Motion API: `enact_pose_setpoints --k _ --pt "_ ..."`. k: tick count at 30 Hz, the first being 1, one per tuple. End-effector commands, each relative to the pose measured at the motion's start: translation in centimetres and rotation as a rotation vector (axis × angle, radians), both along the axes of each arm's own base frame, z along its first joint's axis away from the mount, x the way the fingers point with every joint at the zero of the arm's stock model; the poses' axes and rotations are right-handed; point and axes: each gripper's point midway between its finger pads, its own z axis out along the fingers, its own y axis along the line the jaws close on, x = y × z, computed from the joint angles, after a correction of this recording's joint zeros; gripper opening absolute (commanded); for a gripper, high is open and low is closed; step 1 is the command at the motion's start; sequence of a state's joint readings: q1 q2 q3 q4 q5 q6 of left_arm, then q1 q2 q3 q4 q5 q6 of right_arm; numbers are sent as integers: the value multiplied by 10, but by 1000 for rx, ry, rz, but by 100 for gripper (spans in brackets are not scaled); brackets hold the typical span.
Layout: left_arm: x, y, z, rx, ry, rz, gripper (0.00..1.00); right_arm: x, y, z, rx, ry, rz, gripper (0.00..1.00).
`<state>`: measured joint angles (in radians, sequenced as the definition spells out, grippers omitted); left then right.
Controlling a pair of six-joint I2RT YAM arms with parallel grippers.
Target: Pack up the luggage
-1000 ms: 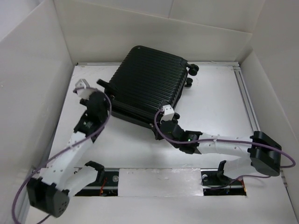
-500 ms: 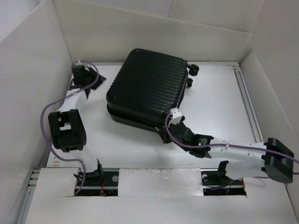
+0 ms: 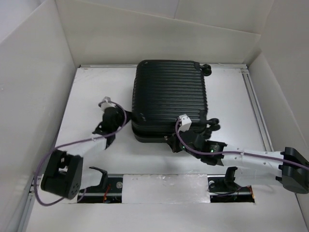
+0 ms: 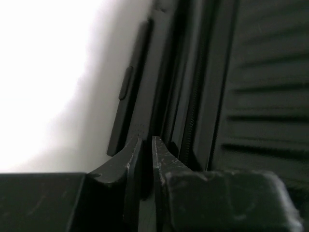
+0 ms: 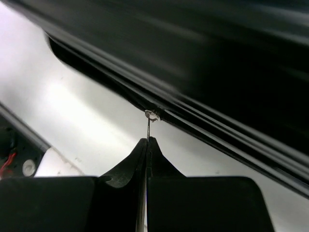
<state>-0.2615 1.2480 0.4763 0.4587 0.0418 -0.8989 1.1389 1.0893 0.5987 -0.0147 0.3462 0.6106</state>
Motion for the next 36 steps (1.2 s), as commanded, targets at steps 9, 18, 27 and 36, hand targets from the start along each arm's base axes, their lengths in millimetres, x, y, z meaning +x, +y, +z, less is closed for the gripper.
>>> enact_pose_setpoints --k 9,18,27,36 --pt "-141 -154 69 -388 -86 -409 4 -61 108 48 165 48 310 0" --pt "-65 -73 150 -149 -332 -139 78 -49 39 58 144 6 172 0" --pt "108 -97 221 73 -369 -287 100 -55 20 47 131 22 181 0" --pt "161 -59 121 -27 -147 -238 41 -53 14 49 130 10 176 0"
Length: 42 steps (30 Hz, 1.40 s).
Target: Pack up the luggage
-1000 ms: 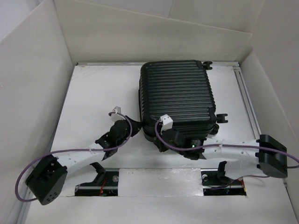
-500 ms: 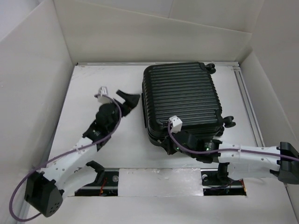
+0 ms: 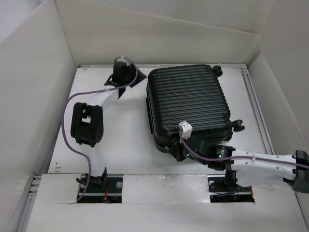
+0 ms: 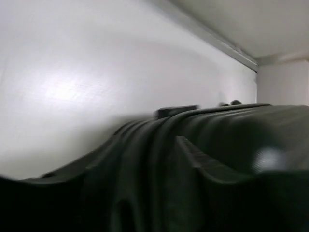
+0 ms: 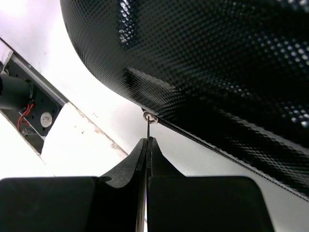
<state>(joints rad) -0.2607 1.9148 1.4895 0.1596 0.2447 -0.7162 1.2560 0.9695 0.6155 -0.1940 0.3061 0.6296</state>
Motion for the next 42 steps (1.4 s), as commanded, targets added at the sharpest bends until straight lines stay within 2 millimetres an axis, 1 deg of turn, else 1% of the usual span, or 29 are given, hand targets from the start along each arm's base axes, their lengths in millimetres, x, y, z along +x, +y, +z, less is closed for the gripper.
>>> enact_pose_setpoints --k 1,2,3,4,5,8,9,10,12,14,15,20,26,27,28,29,30,31,32,33,34,35,36,37,38,39,40,41,42 --pt "-34 24 27 -118 -52 37 36 -2 17 40 154 -26 31 0" --pt "-63 36 -25 -115 37 68 36 -2 17 40 154 -26 31 0" --pt "-74 38 -4 -152 -46 69 34 -2 17 40 154 -26 31 0" --pt "-85 42 -15 -156 -35 84 29 -2 17 40 154 -26 31 0" --pt "-110 43 -50 -149 32 64 29 -1 15 36 144 -27 22 0" --pt "-144 16 -70 -157 53 -100 33 2 12 37 138 -35 16 0" --pt "-157 12 -87 -149 89 -128 34 2 12 37 138 -35 16 0" --pt "-158 10 -83 -163 53 -150 35 2 11 40 147 -38 16 0" --pt "-179 1 -84 -215 43 -228 40 1 10 35 137 -35 16 0" --pt "-186 -4 -71 -236 11 -262 47 1 9 37 146 -38 16 0" --pt "-189 -3 -73 -224 4 -267 50 0 8 33 142 -28 12 0" --pt "-186 -8 -66 -212 -24 -285 52 0 8 33 142 -28 12 0" --pt "-186 -19 -73 -189 -22 -317 52 -1 11 35 143 -23 22 0" --pt "-184 -25 -69 -190 -30 -330 50 -3 12 35 150 -12 27 3" --pt "-183 -28 -80 -173 -3 -332 50 -5 11 31 135 -2 36 14" --pt "-181 -29 -83 -172 3 -332 48 -11 11 29 122 17 61 28" --pt "-175 -29 -83 -168 5 -321 44 -12 12 43 129 20 71 51" --pt "-176 -28 -95 -156 36 -322 41 -12 9 48 113 31 56 56" --pt "-172 -28 -95 -152 32 -312 37 -15 -4 48 58 39 45 59" --pt "-170 -27 -95 -147 30 -299 34 -10 -8 78 92 -1 9 62" --pt "-169 -25 -102 -140 49 -288 28 -7 -22 101 128 -31 -24 65" --pt "-170 -28 -103 -136 49 -288 24 -3 -39 109 108 -51 -70 66" --pt "-170 -28 -106 -135 58 -288 22 11 -57 126 118 -116 -161 69" --pt "-170 -28 -106 -135 58 -288 20 21 -73 154 166 -155 -233 75" --pt "-171 -30 -107 -130 57 -287 14 31 -93 170 187 -194 -309 77" --pt "-169 -31 -108 -130 59 -287 9 55 -130 172 127 -242 -493 78" --pt "-169 -31 -108 -130 59 -287 4 65 -156 194 134 -277 -606 79" --pt "-171 -34 -108 -130 59 -297 0 77 -177 195 74 -299 -716 81" --pt "-171 -34 -108 -130 59 -298 0 93 -212 196 12 -322 -879 82"
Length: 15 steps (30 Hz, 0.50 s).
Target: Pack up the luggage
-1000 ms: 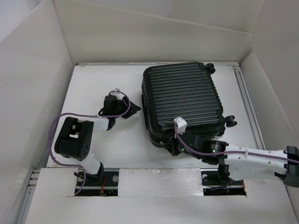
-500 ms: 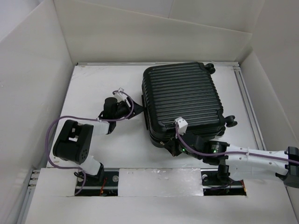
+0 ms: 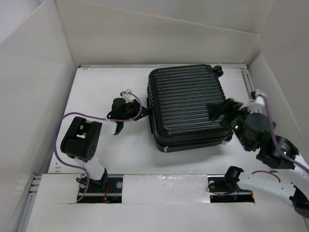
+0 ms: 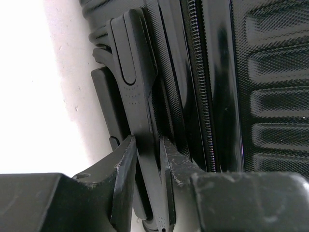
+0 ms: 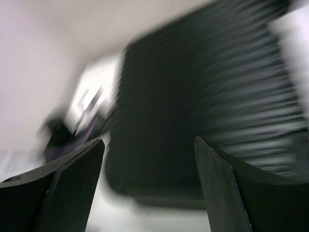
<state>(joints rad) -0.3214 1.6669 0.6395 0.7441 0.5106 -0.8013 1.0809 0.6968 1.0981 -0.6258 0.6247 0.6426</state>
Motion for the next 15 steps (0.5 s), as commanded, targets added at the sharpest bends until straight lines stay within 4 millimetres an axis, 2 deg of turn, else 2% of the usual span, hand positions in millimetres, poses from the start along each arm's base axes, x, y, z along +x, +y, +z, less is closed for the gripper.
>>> enact_pose_setpoints --k 1,2,3,5,6,7,8,9,10,11,12,13,14,15 --pt "4 -11 2 24 -42 -24 0 41 -103 1 -206 2 -477 82" --pt "4 -11 2 24 -42 -24 0 50 -110 5 -231 4 -508 82" --pt "5 -11 7 20 -53 -24 0 66 -112 7 -282 -3 -523 82" --pt "2 -10 7 20 -53 -24 0 95 -135 2 -300 27 -574 75" --pt "-1 -9 7 20 -53 -24 0 117 -141 -18 -345 86 -584 68" --pt "-1 -9 12 16 -65 -24 0 135 -175 -27 -367 125 -657 63" --pt "-6 -7 6 19 -55 -24 0 150 -171 -39 -340 166 -589 55" --pt "-6 -7 10 15 -66 -24 0 163 -178 -46 -342 191 -580 35" --pt "-8 -6 8 15 -66 -24 0 182 -184 -69 -357 258 -568 29" --pt "-9 -8 9 5 -58 -28 0 192 -198 -75 -360 276 -585 26" --pt "-12 -8 12 -3 -68 -38 0 203 -197 -76 -355 276 -559 25" --pt "-16 -10 8 -1 -59 -47 0 218 -198 -95 -371 328 -529 24" --pt "-17 -12 10 -7 -67 -56 0 220 -196 -107 -392 381 -497 22" --pt "-19 -11 7 -4 -58 -56 0 229 -192 -101 -382 377 -475 20"
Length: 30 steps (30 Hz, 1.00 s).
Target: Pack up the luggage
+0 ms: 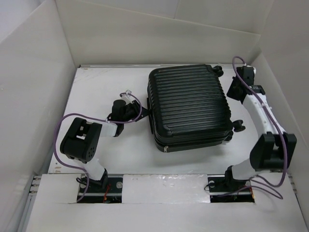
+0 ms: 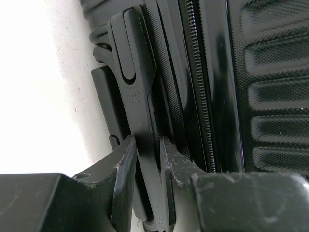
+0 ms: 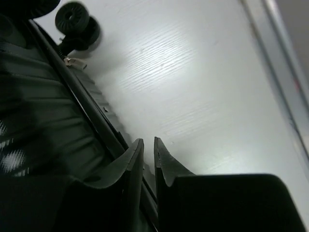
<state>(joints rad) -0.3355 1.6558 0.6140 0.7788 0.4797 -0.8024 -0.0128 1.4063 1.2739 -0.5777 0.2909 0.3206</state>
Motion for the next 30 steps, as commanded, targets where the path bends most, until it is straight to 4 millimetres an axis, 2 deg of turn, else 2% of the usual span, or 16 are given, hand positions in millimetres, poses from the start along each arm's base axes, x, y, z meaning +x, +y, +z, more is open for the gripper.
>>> enact_pose_setpoints --k 1,5,10,11,13,14,15,17,18,20,21,24,25,26,29,30 --pt "-22 -12 8 -10 -43 -80 0 32 28 31 66 -67 187 20" --pt "-44 -23 9 -34 -40 -147 0 57 83 -10 151 48 383 16" --pt "-88 -47 9 -43 -48 -260 0 87 200 -12 276 33 714 15" --pt "-99 -49 4 -39 -35 -280 0 99 226 17 313 -29 800 15" --pt "-119 -56 5 -47 -33 -322 0 106 275 -13 375 67 904 15" --pt "-130 -57 1 -51 -8 -336 0 105 301 -9 433 73 987 15" --pt "-136 -59 1 -54 -1 -336 0 119 325 41 438 -47 1069 15" --pt "-153 -72 8 -59 -21 -374 0 120 377 15 554 19 1162 15" --pt "-159 -74 7 -60 -14 -379 0 124 394 66 572 -132 1236 17" --pt "-171 -81 11 -65 -19 -389 0 128 418 96 727 -254 1319 21" --pt "-169 -81 14 -73 -18 -375 0 129 423 81 786 -220 1304 25" --pt "-163 -78 18 -66 -25 -314 0 118 404 158 731 -424 1294 43" --pt "-159 -76 18 -57 -28 -288 0 115 399 146 706 -401 1268 46" --pt "-153 -72 21 -53 -37 -256 0 93 382 198 599 -530 1288 53" --pt "-138 -67 26 -45 -56 -213 0 76 346 207 418 -564 1111 63" --pt "-133 -64 26 -41 -58 -191 0 45 316 257 355 -677 1044 65"
